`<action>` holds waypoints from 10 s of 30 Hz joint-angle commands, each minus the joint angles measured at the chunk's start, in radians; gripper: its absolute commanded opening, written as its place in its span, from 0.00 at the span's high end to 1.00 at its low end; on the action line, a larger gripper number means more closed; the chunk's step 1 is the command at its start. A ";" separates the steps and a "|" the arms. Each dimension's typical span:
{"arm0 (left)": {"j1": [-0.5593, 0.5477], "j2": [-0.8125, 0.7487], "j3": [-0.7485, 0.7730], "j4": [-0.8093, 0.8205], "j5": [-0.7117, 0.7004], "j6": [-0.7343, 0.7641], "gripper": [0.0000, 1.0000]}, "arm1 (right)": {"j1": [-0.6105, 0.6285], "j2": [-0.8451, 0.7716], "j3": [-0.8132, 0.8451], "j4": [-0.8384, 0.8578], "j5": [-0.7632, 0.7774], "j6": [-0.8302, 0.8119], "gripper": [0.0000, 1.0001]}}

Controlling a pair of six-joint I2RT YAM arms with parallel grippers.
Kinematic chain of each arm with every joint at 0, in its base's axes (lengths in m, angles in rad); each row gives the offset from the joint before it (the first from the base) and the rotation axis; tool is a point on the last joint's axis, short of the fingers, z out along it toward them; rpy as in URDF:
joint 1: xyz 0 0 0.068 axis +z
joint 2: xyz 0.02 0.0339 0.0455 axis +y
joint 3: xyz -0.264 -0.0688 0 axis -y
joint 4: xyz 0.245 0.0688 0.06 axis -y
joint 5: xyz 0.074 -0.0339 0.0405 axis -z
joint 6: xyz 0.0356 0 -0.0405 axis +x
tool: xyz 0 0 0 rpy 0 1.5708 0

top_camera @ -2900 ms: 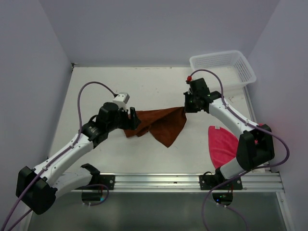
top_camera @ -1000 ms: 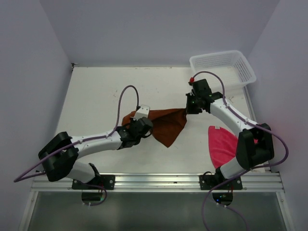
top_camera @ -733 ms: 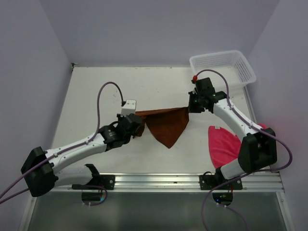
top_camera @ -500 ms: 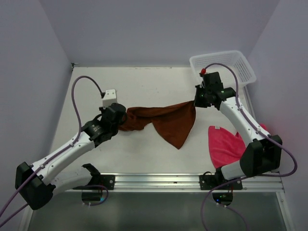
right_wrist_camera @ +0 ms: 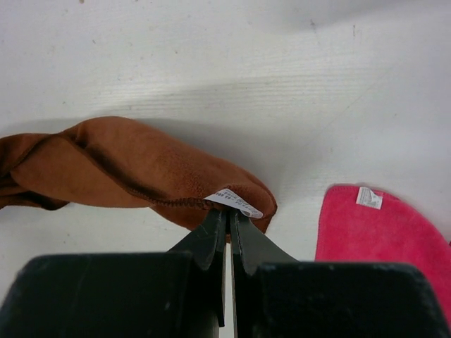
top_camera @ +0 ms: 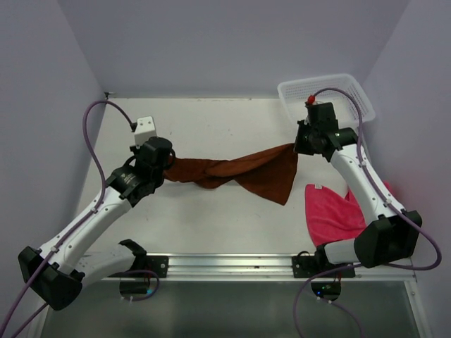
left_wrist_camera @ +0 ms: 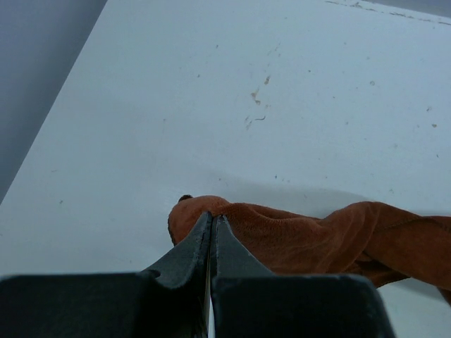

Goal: Roll the towels
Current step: Flatten the towel

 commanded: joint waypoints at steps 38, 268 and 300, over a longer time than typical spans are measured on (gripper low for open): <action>0.290 0.656 0.213 0.260 0.381 0.062 0.90 | -0.121 0.088 -0.047 0.005 0.099 -0.013 1.00; 0.485 0.217 -0.584 0.661 0.752 -0.129 0.76 | -0.114 0.090 -0.176 0.088 0.007 -0.038 1.00; 0.829 0.254 0.103 0.345 0.986 -0.260 1.00 | 0.018 -0.034 -0.116 0.116 0.283 -0.213 1.00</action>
